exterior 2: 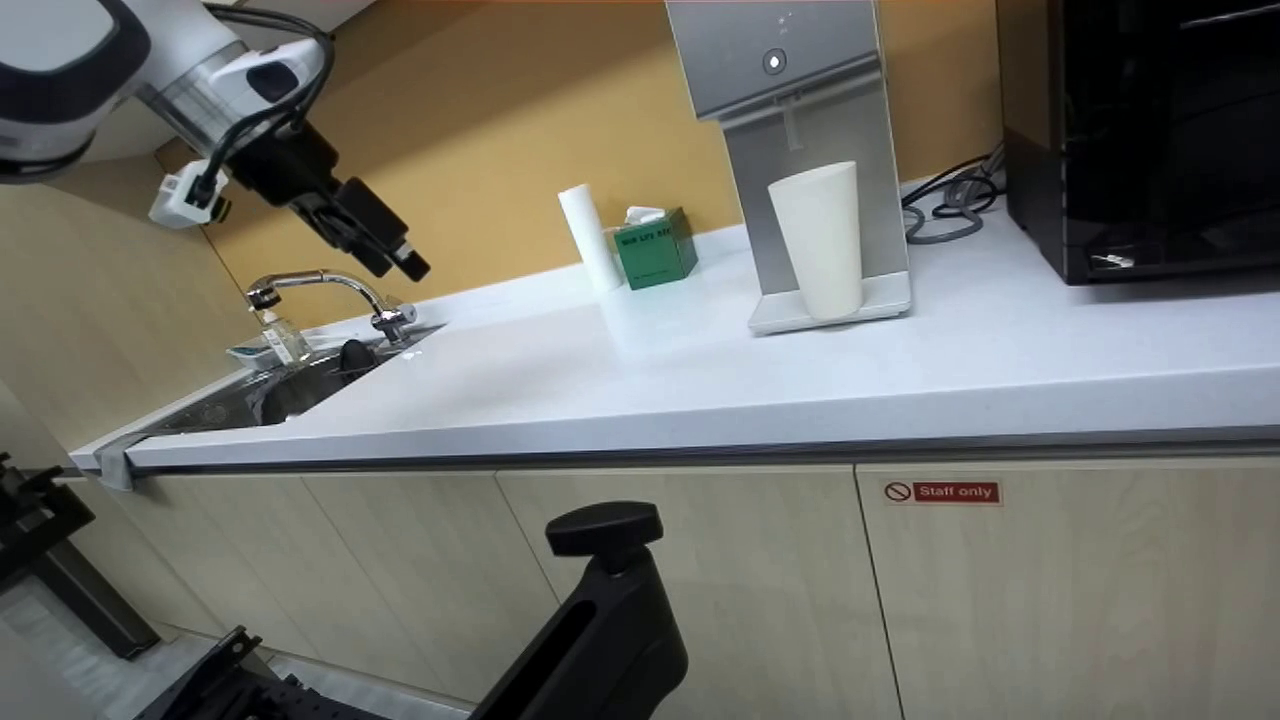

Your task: Pick up the white cup from the coffee maker and put it on the white kitchen countertop

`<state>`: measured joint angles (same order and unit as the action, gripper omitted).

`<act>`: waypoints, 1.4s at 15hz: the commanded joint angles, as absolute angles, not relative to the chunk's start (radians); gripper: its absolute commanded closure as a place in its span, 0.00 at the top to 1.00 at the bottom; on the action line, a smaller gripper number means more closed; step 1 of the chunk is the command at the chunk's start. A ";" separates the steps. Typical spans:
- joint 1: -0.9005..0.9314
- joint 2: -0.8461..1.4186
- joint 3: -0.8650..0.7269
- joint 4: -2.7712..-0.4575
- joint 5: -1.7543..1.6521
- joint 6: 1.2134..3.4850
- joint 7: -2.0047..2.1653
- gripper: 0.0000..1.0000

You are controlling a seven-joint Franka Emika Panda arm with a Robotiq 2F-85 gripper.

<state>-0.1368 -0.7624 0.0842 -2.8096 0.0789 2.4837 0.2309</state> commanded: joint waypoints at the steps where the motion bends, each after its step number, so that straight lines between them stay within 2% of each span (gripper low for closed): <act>1: -0.254 -0.666 0.116 -2.808 0.004 2.720 0.314 1.00; 4: -0.419 -0.559 0.172 -2.809 -0.076 2.947 0.369 1.00; 6: -0.588 -0.492 0.265 -2.797 -0.134 3.065 0.429 1.00; 8: -0.743 -0.474 0.332 -2.785 -0.237 3.106 0.533 1.00; 11: -0.975 -0.501 0.512 -2.769 -0.227 3.100 0.648 1.00; 12: -0.867 -0.470 0.411 -2.780 -0.216 3.106 0.541 1.00; 16: -0.885 -0.468 0.427 -2.778 -0.216 3.106 0.543 1.00; 21: -1.090 -0.431 0.554 -2.744 -0.240 3.158 0.593 1.00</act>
